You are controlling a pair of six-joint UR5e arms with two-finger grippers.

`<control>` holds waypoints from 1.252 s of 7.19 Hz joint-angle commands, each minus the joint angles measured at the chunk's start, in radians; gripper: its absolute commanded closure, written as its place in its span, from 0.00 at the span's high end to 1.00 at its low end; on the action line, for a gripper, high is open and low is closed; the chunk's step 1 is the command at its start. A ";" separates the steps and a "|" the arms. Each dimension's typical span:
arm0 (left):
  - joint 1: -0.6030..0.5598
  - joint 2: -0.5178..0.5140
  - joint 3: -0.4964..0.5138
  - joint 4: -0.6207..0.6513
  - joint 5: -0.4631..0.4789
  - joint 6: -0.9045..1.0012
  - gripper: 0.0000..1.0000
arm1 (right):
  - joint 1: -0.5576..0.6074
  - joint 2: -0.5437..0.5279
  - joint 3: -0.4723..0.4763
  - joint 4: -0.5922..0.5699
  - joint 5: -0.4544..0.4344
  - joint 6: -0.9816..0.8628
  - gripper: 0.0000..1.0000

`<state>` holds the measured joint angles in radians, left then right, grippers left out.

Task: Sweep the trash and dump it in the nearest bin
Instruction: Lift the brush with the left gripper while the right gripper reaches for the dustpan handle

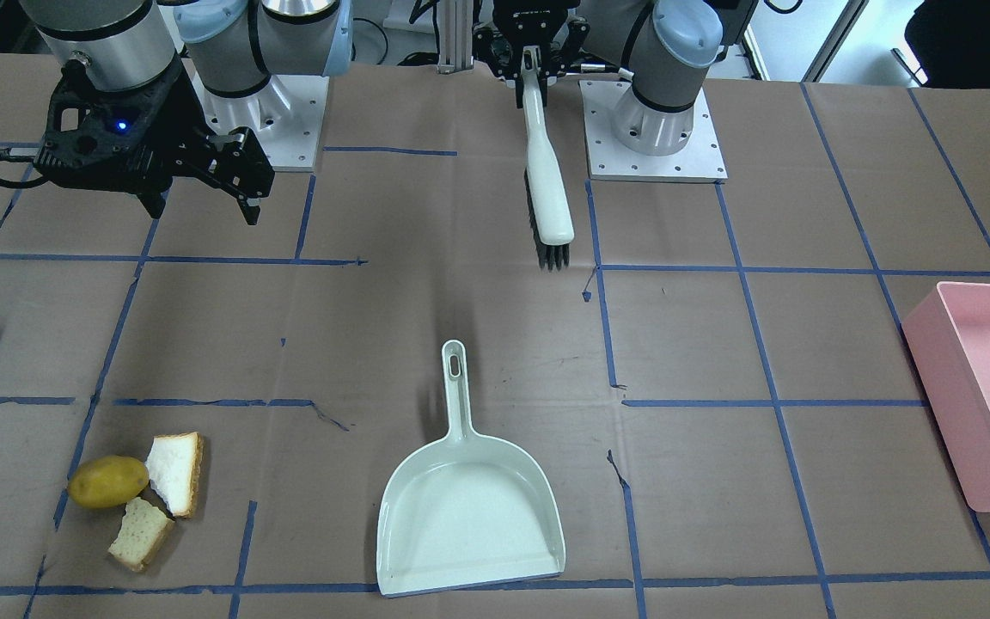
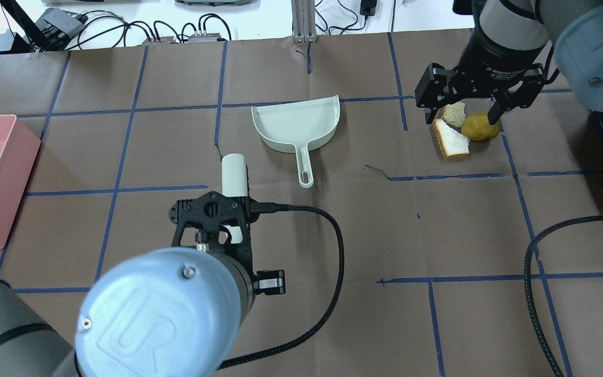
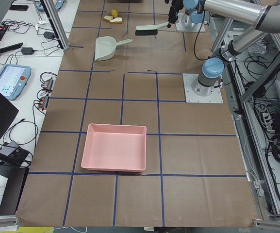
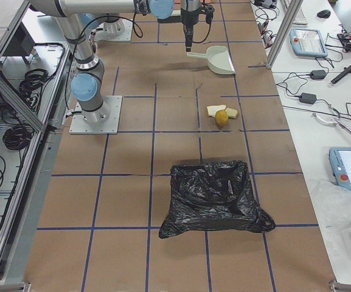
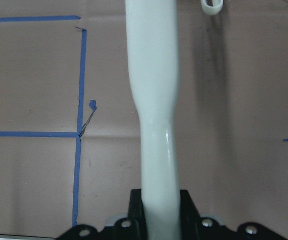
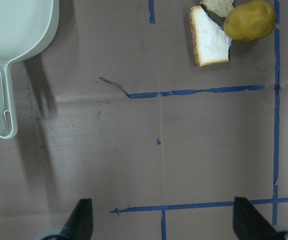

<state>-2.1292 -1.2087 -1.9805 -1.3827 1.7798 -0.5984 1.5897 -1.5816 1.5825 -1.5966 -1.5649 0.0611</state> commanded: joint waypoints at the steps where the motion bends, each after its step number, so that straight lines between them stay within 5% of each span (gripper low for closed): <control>1: 0.241 -0.008 0.061 -0.099 -0.068 0.232 0.00 | 0.021 0.029 -0.001 -0.032 0.002 -0.050 1.00; 2: 0.358 -0.014 0.065 -0.142 -0.063 0.258 0.00 | 0.045 0.044 -0.002 -0.055 0.002 -0.053 1.00; 6: 0.385 -0.040 0.098 -0.177 -0.068 0.275 0.00 | 0.183 0.168 -0.016 -0.218 -0.009 -0.026 1.00; 9: 0.403 -0.034 0.098 -0.145 -0.120 0.424 0.00 | 0.292 0.354 -0.156 -0.215 -0.006 0.119 1.00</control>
<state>-1.7336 -1.2439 -1.8810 -1.5429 1.6976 -0.2510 1.8338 -1.3123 1.4775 -1.8105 -1.5735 0.1131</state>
